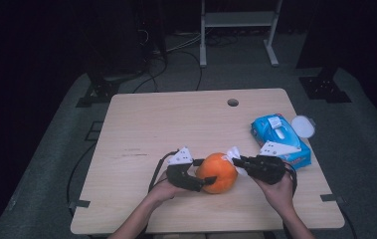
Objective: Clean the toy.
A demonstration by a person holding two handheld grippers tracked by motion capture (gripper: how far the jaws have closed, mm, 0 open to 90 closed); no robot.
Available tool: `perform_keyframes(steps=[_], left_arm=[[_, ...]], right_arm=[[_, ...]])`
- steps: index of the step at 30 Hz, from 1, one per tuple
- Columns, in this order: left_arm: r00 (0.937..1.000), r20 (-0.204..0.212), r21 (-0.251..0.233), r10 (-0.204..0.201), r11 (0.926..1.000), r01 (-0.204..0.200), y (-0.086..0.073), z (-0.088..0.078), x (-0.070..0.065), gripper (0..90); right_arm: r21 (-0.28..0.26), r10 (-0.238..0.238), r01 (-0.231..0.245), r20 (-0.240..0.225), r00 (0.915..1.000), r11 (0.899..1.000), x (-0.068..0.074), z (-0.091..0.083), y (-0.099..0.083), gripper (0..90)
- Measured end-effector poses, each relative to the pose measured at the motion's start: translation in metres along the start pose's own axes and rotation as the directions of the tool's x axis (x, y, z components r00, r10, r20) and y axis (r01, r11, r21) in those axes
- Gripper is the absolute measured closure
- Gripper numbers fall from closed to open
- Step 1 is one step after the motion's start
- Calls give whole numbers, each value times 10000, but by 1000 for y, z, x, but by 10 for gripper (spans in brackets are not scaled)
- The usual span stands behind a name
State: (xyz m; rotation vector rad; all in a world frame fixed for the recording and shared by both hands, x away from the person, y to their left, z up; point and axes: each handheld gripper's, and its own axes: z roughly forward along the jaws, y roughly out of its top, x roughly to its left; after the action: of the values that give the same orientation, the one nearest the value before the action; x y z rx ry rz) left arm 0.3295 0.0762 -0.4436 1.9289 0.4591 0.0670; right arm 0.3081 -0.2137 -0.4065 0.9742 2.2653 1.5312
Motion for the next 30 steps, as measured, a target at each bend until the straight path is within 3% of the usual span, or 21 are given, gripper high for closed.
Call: perform_keyframes(steps=[3, 5, 9, 16, 19, 20, 21, 23, 24, 27, 30], left_arm=[[9998, 143, 55, 112, 9999, -113, 0, 0, -1, 247], [9999, 114, 58, 118, 9999, -119, 0, 0, -1, 246], [9999, 2, 35, 132, 9999, -132, 0, 2, -2, 240], [9984, -304, 192, 477, 9987, -472, 5, 6, -11, 236], [9960, -399, 277, 802, 9965, -791, 7, 11, -18, 236], [9931, -466, 373, 1077, 9937, -1060, 8, 14, -22, 236], [9931, -466, 373, 1077, 9937, -1060, 8, 14, -22, 236], [9919, -488, 407, 1173, 9925, -1153, 8, 14, -24, 237], [9919, -488, 407, 1173, 9925, -1153, 8, 14, -24, 238], [9938, -403, 308, 1034, 9943, -1022, 7, 14, -22, 239], [9941, -371, 238, 1024, 9945, -1015, 6, 14, -22, 239]], right_arm=[[113, 314, -315, 68, 9995, 9994, -7, 2, -3, 820], [107, 590, -588, -161, 9981, 9982, -9, 3, -4, 820], [40, 392, -391, -342, 9986, 9992, -4, 2, 0, 820], [-226, -268, 254, -624, 9977, 9994, 15, 0, 10, 819], [-284, -691, 670, -842, 9940, 9974, 27, 2, 15, 819], [-204, -1075, 1060, -953, 9896, 9942, 36, 6, 16, 819], [-204, -1075, 1060, -953, 9896, 9942, 36, 6, 16, 819], [-29, -1798, 1800, -672, 9814, 9837, 49, 11, 17, 818], [12, -1899, 1902, -546, 9803, 9817, 50, 11, 18, 818], [-58, -1854, 1853, -324, 9821, 9827, 47, 9, 18, 819], [-98, -1460, 1460, -13, 9893, 9892, 34, 5, 16, 818]])
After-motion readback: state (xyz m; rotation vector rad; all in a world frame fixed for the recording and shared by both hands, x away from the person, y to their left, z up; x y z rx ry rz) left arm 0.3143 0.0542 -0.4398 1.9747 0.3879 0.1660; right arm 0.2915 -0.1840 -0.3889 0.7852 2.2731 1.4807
